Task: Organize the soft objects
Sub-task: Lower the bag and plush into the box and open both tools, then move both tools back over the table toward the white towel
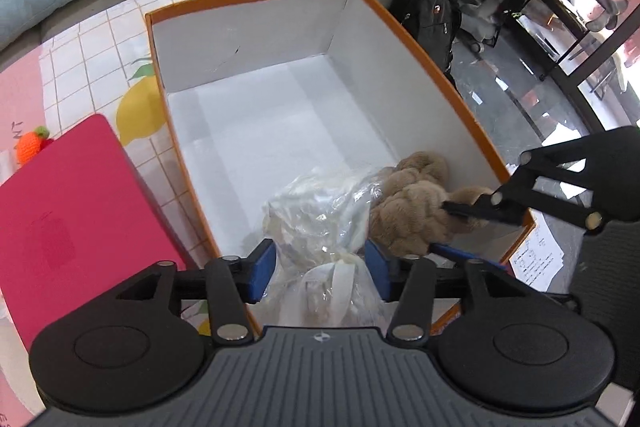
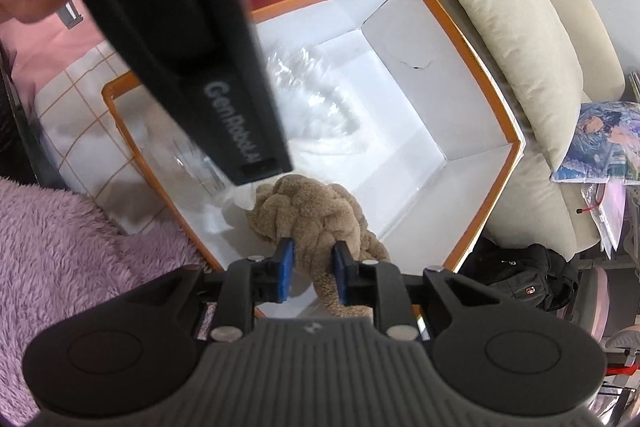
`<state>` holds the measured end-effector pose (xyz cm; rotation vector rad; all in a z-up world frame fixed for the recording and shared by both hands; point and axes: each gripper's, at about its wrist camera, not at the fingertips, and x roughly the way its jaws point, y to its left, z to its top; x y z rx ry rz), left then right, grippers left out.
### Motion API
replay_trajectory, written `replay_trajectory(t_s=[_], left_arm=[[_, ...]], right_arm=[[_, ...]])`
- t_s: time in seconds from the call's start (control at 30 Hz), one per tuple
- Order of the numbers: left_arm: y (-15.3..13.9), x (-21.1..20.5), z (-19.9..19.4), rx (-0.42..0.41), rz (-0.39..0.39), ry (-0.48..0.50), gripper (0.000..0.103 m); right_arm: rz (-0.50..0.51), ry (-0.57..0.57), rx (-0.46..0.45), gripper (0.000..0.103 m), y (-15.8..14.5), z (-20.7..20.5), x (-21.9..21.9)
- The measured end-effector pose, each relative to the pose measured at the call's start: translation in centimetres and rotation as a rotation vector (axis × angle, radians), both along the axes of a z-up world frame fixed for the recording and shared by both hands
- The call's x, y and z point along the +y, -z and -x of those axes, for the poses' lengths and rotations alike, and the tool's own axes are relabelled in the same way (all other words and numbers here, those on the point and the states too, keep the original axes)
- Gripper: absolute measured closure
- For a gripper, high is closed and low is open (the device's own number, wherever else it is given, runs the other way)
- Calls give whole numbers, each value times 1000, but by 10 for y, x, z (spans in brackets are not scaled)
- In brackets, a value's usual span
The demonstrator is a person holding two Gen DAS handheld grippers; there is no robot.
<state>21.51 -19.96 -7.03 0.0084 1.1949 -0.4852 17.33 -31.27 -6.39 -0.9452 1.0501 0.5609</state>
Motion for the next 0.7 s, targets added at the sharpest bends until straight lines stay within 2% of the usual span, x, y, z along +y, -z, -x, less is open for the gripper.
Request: replay_trajectory(t_s=[0.13,0.4,0.7], left_arm=[[-6,2,6,-22,13,10,34],[-35,9,20,-107,32,51,32],[-71,32,48,-236,53,48,33]], right_arm=[[-17,19,-13,68,-4,2,-1],[-91,106,-50,55,-22,0,-9],[-295,266,-143,55,-59,9,-10]])
